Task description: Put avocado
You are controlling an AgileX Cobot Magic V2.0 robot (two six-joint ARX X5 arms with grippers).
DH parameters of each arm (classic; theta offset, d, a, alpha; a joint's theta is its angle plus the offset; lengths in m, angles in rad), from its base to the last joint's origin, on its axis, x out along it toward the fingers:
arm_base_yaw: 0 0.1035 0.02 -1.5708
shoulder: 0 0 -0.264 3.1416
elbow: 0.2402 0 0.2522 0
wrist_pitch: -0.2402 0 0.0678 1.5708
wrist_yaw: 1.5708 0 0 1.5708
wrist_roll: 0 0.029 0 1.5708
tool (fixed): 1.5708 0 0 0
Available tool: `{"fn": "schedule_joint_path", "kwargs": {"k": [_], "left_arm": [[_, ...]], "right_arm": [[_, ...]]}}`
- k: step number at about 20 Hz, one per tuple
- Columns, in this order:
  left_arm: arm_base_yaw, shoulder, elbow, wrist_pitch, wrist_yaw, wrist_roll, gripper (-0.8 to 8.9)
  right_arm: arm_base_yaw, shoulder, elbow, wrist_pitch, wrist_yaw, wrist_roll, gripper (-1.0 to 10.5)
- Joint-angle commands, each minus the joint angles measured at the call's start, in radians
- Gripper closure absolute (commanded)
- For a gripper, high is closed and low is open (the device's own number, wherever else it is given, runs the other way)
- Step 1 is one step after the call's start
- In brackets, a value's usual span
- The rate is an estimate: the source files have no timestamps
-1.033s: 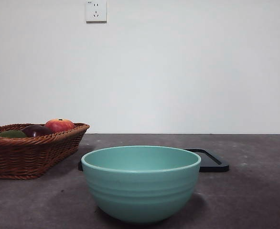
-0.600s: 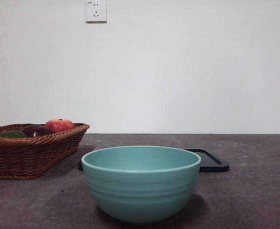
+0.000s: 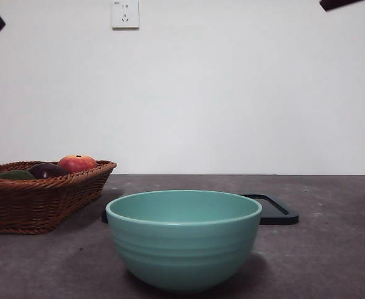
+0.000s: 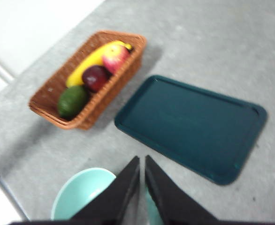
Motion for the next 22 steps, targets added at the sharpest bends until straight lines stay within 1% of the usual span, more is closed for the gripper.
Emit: {"fn": "schedule_joint_path", "kwargs": {"k": [1, 5, 7, 8, 9, 10, 11, 12, 13, 14, 20, 22], "left_arm": [[-0.001, 0.019, 0.068, -0.036, 0.007, 0.071, 7.96], [-0.003, 0.008, 0.092, -0.033, 0.01, 0.057, 7.95], [-0.003, 0.008, 0.092, -0.041, 0.01, 0.059, 7.67], [-0.003, 0.008, 0.092, -0.039, 0.01, 0.059, 6.86], [-0.003, 0.008, 0.092, -0.039, 0.01, 0.058, 5.8], [-0.003, 0.008, 0.092, -0.038, 0.01, 0.059, 4.53], [-0.003, 0.008, 0.092, -0.036, 0.01, 0.058, 3.41], [-0.003, 0.008, 0.092, -0.033, 0.01, 0.058, 2.87], [-0.003, 0.008, 0.092, -0.033, 0.01, 0.058, 2.83], [-0.003, 0.008, 0.092, -0.033, 0.01, 0.058, 2.84], [-0.003, 0.008, 0.092, -0.034, 0.009, 0.058, 2.84], [-0.003, 0.013, 0.095, -0.061, -0.021, 0.05, 2.84]], "right_arm": [[0.004, 0.002, 0.044, -0.001, -0.005, -0.012, 9.3], [0.004, -0.011, 0.056, -0.012, -0.008, -0.008, 9.3], [0.004, -0.012, 0.056, -0.037, -0.007, -0.005, 9.3], [0.004, -0.012, 0.056, -0.039, -0.007, -0.004, 9.3], [0.004, -0.011, 0.056, -0.036, -0.006, -0.004, 9.2], [0.004, -0.011, 0.056, -0.034, -0.005, -0.004, 8.2], [0.004, -0.011, 0.056, -0.034, -0.002, -0.004, 6.7], [0.004, -0.011, 0.056, -0.034, 0.002, -0.004, 5.2], [0.004, -0.011, 0.056, -0.034, 0.001, -0.004, 4.2], [0.004, -0.011, 0.056, -0.034, 0.002, -0.004, 3.8], [0.004, -0.011, 0.056, -0.032, 0.0, -0.004, 3.8], [0.004, -0.011, 0.056, -0.034, -0.007, -0.003, 3.8]]}}
